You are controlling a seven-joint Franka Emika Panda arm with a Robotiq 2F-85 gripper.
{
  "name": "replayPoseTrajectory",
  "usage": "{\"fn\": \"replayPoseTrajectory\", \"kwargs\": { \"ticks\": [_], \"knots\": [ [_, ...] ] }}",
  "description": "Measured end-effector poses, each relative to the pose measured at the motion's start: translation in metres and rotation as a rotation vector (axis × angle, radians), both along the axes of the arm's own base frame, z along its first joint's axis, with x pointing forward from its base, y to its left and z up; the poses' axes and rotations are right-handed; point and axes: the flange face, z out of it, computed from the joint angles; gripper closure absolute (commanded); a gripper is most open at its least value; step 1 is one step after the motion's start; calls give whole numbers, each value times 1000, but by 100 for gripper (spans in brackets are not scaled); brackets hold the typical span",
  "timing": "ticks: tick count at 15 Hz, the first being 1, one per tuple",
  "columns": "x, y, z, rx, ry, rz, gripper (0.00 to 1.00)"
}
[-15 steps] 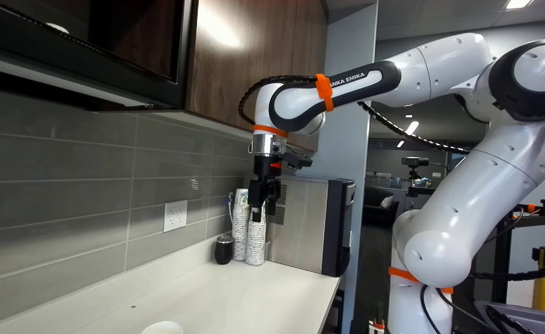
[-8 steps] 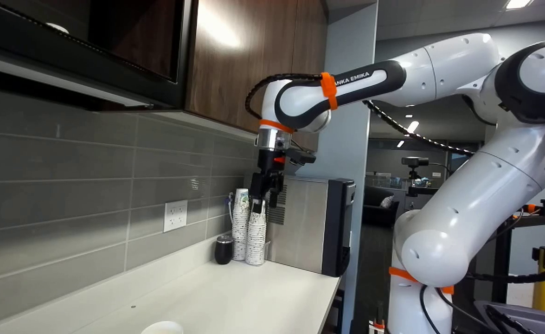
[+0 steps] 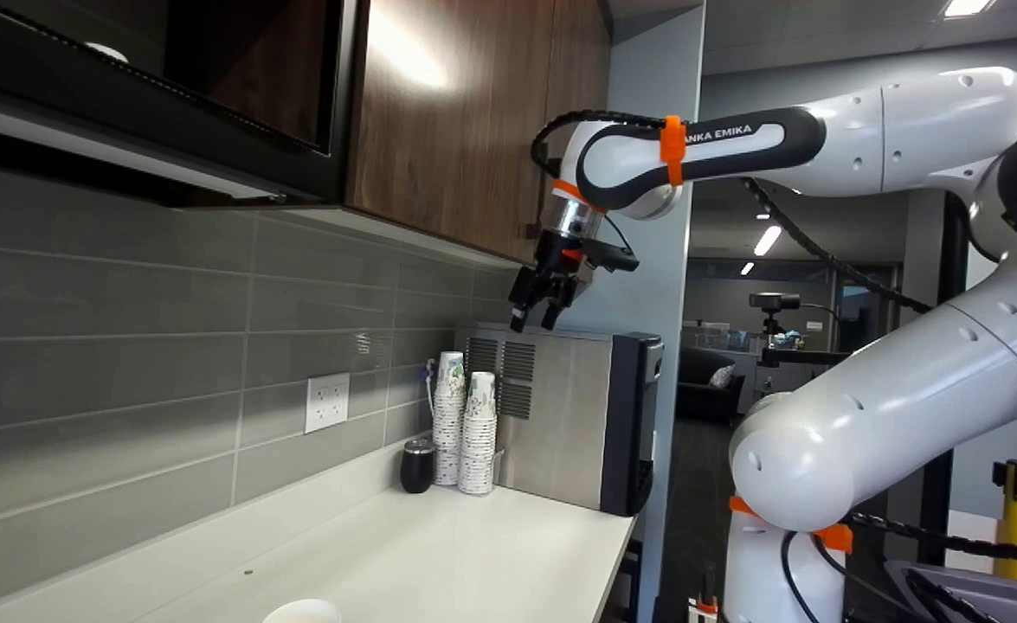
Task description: Open and close the cabinet
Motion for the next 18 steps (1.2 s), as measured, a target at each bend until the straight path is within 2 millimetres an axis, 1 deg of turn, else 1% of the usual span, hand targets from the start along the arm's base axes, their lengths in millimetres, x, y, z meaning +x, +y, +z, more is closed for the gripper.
{"fn": "replayPoseTrajectory", "kwargs": {
  "ticks": [2, 4, 8, 10, 12, 16, 18],
  "knots": [
    [-14, -15, 24, -31, -84, -39, 0],
    [-24, -26, 49, -65, -169, -67, 0],
    [-36, -35, 97, -141, -338, -80, 0],
    [-41, -38, 117, -171, -406, -71, 0],
    [-48, -47, 136, -194, -474, -67, 0],
    [-64, -78, 172, -237, -627, -90, 0],
    [-69, -91, 187, -265, -705, -103, 0]
  ]
}}
